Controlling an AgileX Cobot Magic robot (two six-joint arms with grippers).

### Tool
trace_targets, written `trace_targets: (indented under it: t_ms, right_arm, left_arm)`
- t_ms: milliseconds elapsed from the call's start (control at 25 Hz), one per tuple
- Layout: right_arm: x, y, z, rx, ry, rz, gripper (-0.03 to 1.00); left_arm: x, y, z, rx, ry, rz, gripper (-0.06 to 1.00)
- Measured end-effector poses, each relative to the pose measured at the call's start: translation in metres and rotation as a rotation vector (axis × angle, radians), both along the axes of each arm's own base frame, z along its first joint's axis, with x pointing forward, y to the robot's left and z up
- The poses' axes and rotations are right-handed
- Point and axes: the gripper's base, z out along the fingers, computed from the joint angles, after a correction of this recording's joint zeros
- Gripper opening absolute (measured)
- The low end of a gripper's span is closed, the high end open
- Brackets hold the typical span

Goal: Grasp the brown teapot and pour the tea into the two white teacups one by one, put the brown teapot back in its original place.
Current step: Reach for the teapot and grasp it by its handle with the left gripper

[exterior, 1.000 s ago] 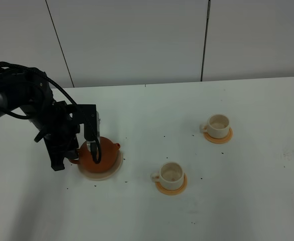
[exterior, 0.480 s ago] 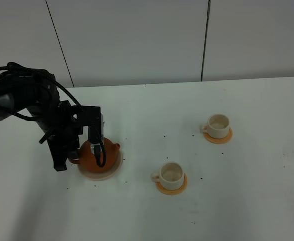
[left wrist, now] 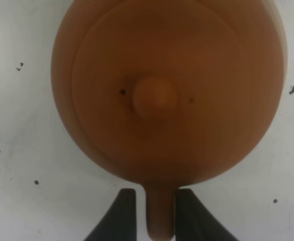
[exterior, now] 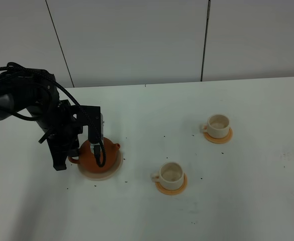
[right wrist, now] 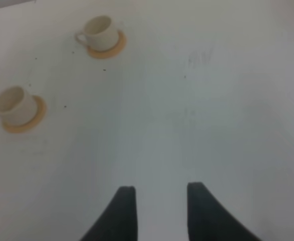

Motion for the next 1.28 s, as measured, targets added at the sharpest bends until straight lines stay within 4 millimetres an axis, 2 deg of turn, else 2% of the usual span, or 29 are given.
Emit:
trace_targets:
  t_ms: [760,920,1280]
  right_arm:
    - [0.0000,0.0000,0.0000,0.000,0.000,0.000,0.24]
    - [0.0000,0.0000,0.0000,0.000,0.000,0.000,0.24]
    - [0.0000,0.0000,0.0000,0.000,0.000,0.000,0.24]
  left_arm:
    - [0.0025,-0.0007,-0.0046,-0.003,-0.011,-0.004,0.24]
    - [0.0034,-0.0009,-0.0053,-0.004,-0.019,-0.009,0.17]
    - [0.0035,-0.0006,-0.0053,-0.005,-0.019,-0.009,0.17]
